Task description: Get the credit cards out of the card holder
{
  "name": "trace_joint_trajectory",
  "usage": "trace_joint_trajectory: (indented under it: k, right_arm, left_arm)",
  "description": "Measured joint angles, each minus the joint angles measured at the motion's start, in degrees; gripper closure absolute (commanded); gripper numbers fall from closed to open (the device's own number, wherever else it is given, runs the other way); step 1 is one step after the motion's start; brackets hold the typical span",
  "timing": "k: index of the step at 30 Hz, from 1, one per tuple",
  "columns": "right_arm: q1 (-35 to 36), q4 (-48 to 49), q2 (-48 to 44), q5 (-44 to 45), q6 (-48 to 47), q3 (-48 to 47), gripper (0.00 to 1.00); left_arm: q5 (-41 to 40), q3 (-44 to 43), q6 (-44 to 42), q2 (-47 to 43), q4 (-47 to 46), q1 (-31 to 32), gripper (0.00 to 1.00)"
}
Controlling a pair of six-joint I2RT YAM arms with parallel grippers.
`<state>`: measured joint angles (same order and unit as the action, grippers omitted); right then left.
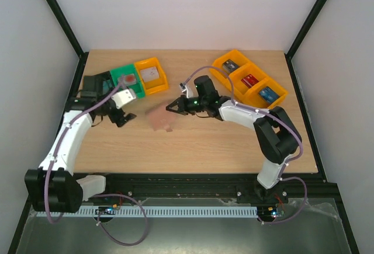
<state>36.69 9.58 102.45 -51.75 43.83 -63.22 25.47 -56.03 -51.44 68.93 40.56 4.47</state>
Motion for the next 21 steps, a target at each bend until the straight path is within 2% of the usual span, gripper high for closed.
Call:
trace_joint_trajectory:
  k: [3, 9, 13, 17, 21]
  right_arm:
    - [-0.2, -2.3, -2.2, 0.0, -1.0, -1.2, 0.98]
    - [-0.2, -4.5, -8.9, 1.1, -2.0, -5.0, 0.98]
    - [-0.2, -4.3, -12.0, 1.2, -1.2, -5.7, 0.99]
    - [-0.2, -4.0, -13.2, 1.5, 0.0, -5.7, 0.99]
    - [-0.2, -3.9, -14.0, 2.1, 0.4, -5.7, 0.98]
  left_arm:
    - [2.6, -4.1, -1.2, -2.4, 2.3, -4.5, 0.01]
    - [7.1, -3.2, -2.0, -4.7, 2.9, -4.6, 0.01]
    - [10.0, -4.1, -1.9, -2.4, 0.4, -4.3, 0.01]
    - [12.2, -7.8, -1.6, 1.3, -6.1, -3.9, 0.01]
    - [13.2, -9.5, -6.3, 3.9, -8.2, -2.8, 0.01]
